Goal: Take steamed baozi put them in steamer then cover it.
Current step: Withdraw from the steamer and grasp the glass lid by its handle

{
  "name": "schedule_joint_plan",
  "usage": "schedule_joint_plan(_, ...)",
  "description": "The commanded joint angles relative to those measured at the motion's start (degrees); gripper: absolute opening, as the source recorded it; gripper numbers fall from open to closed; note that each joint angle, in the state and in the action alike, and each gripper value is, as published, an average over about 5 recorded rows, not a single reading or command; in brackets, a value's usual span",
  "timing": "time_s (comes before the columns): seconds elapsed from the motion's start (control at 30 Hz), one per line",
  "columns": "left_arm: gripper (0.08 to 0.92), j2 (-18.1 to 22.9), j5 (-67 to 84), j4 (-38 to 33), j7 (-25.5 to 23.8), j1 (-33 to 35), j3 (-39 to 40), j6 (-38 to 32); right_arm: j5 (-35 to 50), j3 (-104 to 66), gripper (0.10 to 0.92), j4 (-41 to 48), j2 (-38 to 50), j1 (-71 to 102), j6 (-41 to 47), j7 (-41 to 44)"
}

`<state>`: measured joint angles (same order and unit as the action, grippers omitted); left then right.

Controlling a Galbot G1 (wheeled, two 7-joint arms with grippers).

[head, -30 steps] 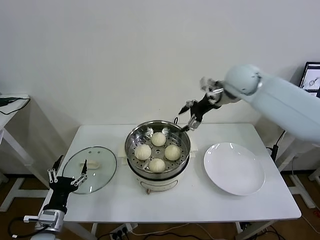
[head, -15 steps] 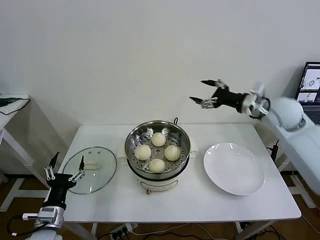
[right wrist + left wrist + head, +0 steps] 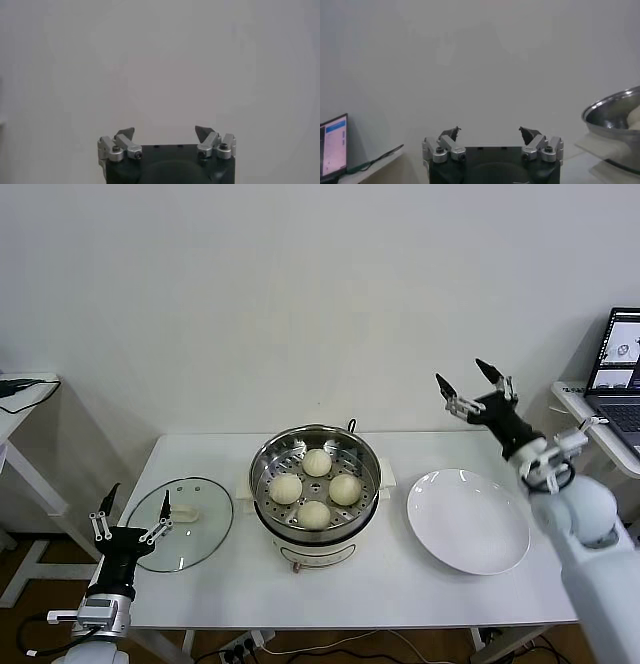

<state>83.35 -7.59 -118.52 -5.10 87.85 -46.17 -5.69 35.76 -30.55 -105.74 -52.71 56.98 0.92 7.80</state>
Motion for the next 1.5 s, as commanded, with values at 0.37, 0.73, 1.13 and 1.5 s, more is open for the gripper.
schedule_joint_plan(0.37, 0.823, -0.7, -4.5, 2.9, 0.2, 0.6, 0.2, -3.0, -11.3, -6.3, 0.823, -4.6, -19.7, 29.1, -19.8, -5.6)
schedule_joint_plan(0.73, 0.823, -0.8, -26.2, 9.0, 5.4, 2.0, -0.3, -15.3, -12.1, -5.2, 0.823, -2.2, -21.6, 29.3, -19.9, -5.6)
schedule_joint_plan(1.13, 0.823, -3.6, -64.9, 23.3, 21.2, -1.5, -2.0, -22.4, -12.5, -4.0, 0.823, -0.2, -22.4, 27.9, -19.7, -5.7)
schedule_joint_plan(1.5, 0.823, -5.2, -73.0, 33.4, 21.4, -10.0, -1.4, -19.9, -13.1, -3.7, 0.823, 0.5, -23.1, 27.4, -19.7, -5.6)
